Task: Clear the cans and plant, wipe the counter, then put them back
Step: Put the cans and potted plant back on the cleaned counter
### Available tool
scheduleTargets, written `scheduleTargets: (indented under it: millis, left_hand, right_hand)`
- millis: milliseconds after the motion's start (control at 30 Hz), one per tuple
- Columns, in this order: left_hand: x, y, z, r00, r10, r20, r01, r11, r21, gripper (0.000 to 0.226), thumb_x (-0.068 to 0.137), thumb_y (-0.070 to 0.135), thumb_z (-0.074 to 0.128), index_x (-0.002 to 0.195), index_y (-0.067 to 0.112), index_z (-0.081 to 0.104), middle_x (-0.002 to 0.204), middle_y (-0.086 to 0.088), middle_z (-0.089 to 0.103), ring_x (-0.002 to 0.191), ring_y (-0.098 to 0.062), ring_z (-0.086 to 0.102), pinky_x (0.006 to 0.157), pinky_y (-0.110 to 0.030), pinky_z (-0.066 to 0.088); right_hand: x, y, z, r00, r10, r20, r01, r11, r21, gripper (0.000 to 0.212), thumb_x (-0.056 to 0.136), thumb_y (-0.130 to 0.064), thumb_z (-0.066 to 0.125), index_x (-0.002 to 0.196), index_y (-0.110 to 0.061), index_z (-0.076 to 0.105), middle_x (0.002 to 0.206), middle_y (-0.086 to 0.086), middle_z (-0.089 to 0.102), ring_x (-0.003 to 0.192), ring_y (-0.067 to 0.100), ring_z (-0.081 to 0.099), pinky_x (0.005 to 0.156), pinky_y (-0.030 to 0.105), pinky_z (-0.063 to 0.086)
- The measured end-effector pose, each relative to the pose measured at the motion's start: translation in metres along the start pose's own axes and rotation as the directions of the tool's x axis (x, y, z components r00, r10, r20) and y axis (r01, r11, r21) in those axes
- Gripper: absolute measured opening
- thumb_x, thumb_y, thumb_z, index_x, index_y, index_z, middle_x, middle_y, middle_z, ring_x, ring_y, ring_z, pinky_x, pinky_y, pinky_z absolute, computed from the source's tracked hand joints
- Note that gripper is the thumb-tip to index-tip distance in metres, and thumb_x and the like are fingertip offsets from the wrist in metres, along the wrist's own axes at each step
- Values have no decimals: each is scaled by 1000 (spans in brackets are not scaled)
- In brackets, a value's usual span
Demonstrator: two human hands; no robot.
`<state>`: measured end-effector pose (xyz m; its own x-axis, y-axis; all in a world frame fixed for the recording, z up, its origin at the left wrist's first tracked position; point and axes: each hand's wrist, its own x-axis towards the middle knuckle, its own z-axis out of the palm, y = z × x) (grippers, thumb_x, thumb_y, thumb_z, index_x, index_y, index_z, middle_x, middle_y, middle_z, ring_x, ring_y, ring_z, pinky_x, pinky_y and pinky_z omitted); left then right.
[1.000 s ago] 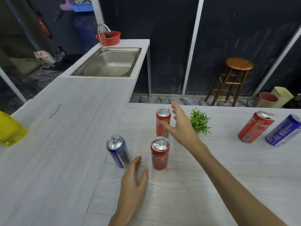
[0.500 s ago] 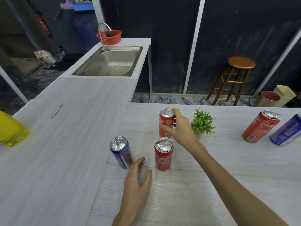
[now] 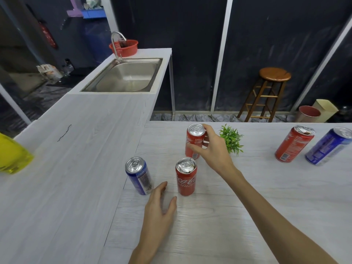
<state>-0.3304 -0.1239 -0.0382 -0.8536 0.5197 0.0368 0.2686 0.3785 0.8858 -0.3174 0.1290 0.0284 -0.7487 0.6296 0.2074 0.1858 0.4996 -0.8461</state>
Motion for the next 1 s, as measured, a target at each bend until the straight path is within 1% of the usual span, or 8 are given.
scheduleTargets:
  millis: [167, 300, 400, 467, 567, 700, 867, 1000]
  left_hand:
    - [-6, 3, 2, 1000, -9, 6, 9, 1000, 5, 53, 94, 23, 73, 143, 25, 53, 139, 19, 56, 132, 3, 51, 114, -29, 43]
    - [-13, 6, 6, 1000, 8, 12, -8, 1000, 30, 54, 94, 26, 73, 145, 27, 51, 140, 24, 54, 132, 7, 48, 112, -21, 39]
    - [-20, 9, 10, 1000, 13, 12, -14, 999, 42, 54, 94, 26, 73, 144, 28, 52, 139, 23, 54, 132, 7, 48, 110, -15, 37]
    - [-23, 10, 11, 1000, 15, 16, -16, 999, 49, 54, 94, 25, 73, 144, 27, 52, 138, 22, 53, 132, 6, 48, 109, -13, 36]
    - [-28, 12, 13, 1000, 19, 13, -19, 998, 54, 54, 93, 23, 74, 143, 26, 51, 137, 19, 53, 131, 4, 48, 108, -10, 35]
    - [-39, 13, 16, 1000, 9, 17, -10, 999, 53, 56, 94, 23, 73, 144, 22, 50, 139, 16, 52, 133, 0, 47, 111, -20, 36]
    - [-49, 12, 16, 1000, 10, 15, -11, 998, 66, 55, 93, 21, 74, 144, 19, 52, 140, 11, 52, 133, -6, 48, 115, -29, 39]
    - [-54, 13, 17, 999, 29, 25, -31, 997, 75, 54, 93, 21, 74, 142, 21, 51, 138, 13, 52, 131, -2, 48, 112, -22, 37]
  right_hand:
    - [-11, -10, -19, 999, -16, -47, 16, 1000, -4, 77, 85, -28, 86, 151, -21, 47, 142, -1, 64, 116, 1, 56, 79, -2, 41]
    - [-30, -14, -37, 997, -15, -81, 13, 1000, -20, 78, 83, -30, 87, 150, -24, 47, 142, -5, 63, 118, 0, 54, 78, -3, 41]
    - [-48, -15, -50, 996, -13, -86, 13, 1000, -2, 75, 82, -32, 88, 146, -28, 49, 131, -13, 64, 115, 1, 59, 81, -1, 45]
    - [-61, -14, -58, 996, 8, -93, -7, 1000, 5, 76, 82, -33, 88, 147, -28, 48, 126, -19, 60, 114, 0, 59, 87, 4, 46]
    - [-81, -10, -68, 994, 15, -108, -15, 1000, 1, 78, 81, -32, 89, 148, -24, 50, 126, -16, 63, 112, 2, 62, 97, 19, 54]
    - [-104, 0, -76, 992, 42, -121, -42, 999, 2, 76, 81, -29, 90, 146, -23, 52, 130, -9, 67, 114, 8, 65, 101, 28, 57]
    - [-120, 15, -81, 990, 73, -124, -73, 997, 9, 77, 81, -24, 91, 147, -20, 53, 131, -5, 69, 114, 10, 67, 99, 27, 57]
    - [-126, 26, -84, 988, 88, -125, -87, 996, 12, 74, 80, -24, 91, 144, -22, 54, 124, -9, 69, 109, 6, 67, 95, 18, 55]
